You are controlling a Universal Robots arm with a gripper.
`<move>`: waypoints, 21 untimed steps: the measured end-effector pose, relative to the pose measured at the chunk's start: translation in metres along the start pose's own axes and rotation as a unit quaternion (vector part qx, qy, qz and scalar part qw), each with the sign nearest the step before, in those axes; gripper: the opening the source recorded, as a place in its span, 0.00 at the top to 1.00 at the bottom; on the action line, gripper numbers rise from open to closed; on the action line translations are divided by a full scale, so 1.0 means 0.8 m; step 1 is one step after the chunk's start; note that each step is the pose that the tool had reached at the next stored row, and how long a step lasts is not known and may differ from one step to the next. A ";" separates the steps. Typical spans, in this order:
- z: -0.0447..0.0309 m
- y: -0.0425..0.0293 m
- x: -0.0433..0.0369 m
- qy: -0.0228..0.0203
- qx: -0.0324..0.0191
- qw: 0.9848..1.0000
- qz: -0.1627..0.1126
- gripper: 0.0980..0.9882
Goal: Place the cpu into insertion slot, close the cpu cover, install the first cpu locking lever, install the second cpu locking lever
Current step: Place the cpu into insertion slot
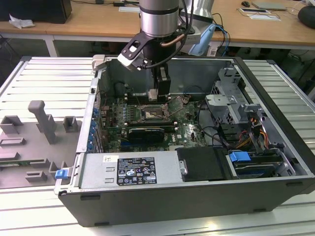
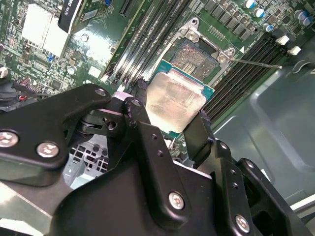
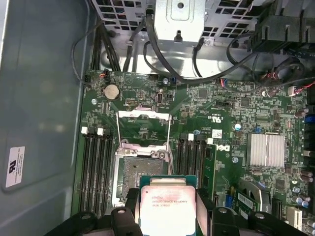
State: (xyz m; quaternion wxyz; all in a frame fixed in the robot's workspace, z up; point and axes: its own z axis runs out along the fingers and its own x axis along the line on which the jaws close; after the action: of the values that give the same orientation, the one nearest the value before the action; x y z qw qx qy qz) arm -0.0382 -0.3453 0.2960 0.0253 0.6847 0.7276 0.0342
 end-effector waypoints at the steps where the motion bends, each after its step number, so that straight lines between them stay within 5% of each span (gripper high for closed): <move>1: 0.0005 -0.0001 0.000 0.000 0.000 1.000 0.002 0.50; 21: 0.0062 -0.0006 0.000 -0.001 0.000 1.000 0.016 0.50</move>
State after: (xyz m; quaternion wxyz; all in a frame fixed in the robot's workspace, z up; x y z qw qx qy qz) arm -0.0383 -0.3453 0.2910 0.0258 0.6965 0.7163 0.0336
